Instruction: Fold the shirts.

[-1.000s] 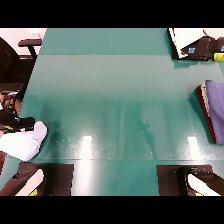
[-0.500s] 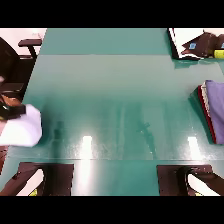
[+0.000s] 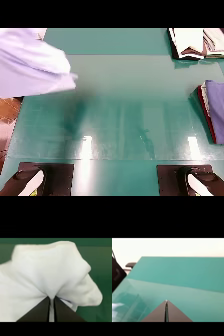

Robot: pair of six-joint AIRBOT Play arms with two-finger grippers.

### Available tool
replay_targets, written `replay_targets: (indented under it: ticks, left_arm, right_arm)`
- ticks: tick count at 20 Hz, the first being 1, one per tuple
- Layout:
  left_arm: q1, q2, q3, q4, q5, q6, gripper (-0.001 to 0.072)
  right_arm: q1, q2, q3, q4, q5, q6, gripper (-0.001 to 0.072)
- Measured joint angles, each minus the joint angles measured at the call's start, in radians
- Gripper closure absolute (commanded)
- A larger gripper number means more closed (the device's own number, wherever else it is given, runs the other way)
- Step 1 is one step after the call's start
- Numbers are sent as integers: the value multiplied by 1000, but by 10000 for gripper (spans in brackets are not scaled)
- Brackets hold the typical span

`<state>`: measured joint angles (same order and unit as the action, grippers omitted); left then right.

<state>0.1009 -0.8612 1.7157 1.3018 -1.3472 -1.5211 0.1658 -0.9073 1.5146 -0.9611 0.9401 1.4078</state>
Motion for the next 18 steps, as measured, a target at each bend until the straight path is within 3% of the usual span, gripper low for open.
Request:
replay_targets:
  ticks: [4, 10, 11, 12, 13, 15, 18]
  left_arm:
    - [-214, -74, 50, -3, -13, 3, 688]
    - [-631, -341, 52, 3, -63, -11, 683]
    - [-705, -399, 52, 2, -45, -5, 613]
    - [-768, -450, 51, 0, -23, 8, 251]
    - [-826, -499, 52, -5, 14, 25, 68]
    - [-898, -570, 51, -15, 82, 49, 66]
    - [-895, -618, 65, 0, 147, 67, 66]
  right_arm:
    - [0, 12, 0, 0, -16, 0, 695]
    - [0, 16, 0, -1, -24, 0, 695]
    - [0, 16, 0, -1, -24, 0, 695]
    - [0, 16, 0, -2, -24, 0, 695]
    - [0, 16, 0, -4, -24, 1, 695]
    - [0, 16, 0, -7, -24, 1, 695]
    - [0, 16, 0, -8, -24, 1, 695]
